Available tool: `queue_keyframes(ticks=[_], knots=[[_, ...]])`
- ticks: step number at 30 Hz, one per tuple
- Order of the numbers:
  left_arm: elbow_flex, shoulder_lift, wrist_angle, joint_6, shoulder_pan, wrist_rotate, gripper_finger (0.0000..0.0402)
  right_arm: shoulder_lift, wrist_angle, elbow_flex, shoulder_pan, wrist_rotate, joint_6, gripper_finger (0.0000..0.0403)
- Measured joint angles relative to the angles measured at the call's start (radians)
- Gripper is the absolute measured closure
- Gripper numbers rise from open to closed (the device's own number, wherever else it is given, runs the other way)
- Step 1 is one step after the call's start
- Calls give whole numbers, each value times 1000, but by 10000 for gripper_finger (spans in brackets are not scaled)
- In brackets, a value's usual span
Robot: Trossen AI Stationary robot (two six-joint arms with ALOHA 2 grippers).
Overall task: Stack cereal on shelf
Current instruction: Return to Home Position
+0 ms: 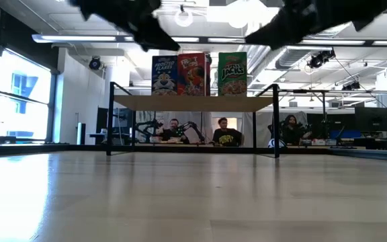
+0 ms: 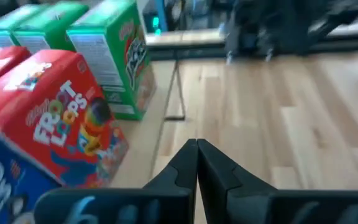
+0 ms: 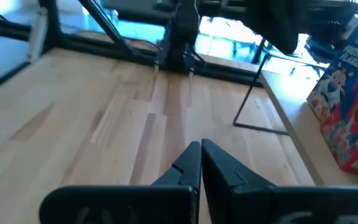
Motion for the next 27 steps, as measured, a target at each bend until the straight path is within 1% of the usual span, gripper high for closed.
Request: queue_keyframes(ticks=[4, 7, 11, 15, 19, 22, 24, 27], knots=[[-196, -170, 116, -43, -8, 69, 401, -127, 98, -134, -64, -105, 26, 403], [-321, -301, 181, -92, -19, 85, 401, -238, 129, -217, -89, -127, 49, 403], [-460, -468, 225, -159, -19, 81, 401, -384, 137, -295, -90, -98, 43, 403], [-561, -608, 229, -177, -19, 63, 401, -516, 135, -368, -90, -45, 27, 403], [-648, -742, 230, -186, -18, 27, 401, -645, 131, -447, -90, -1, 27, 403], [-707, -842, 231, -196, -14, 20, 401, -742, 127, -492, -91, 20, 27, 403], [-743, -902, 232, -202, -14, 16, 401, -803, 108, -514, -91, 20, 21, 403], [-799, -988, 226, -203, -14, -26, 401, -891, 52, -533, -93, 52, 15, 403]])
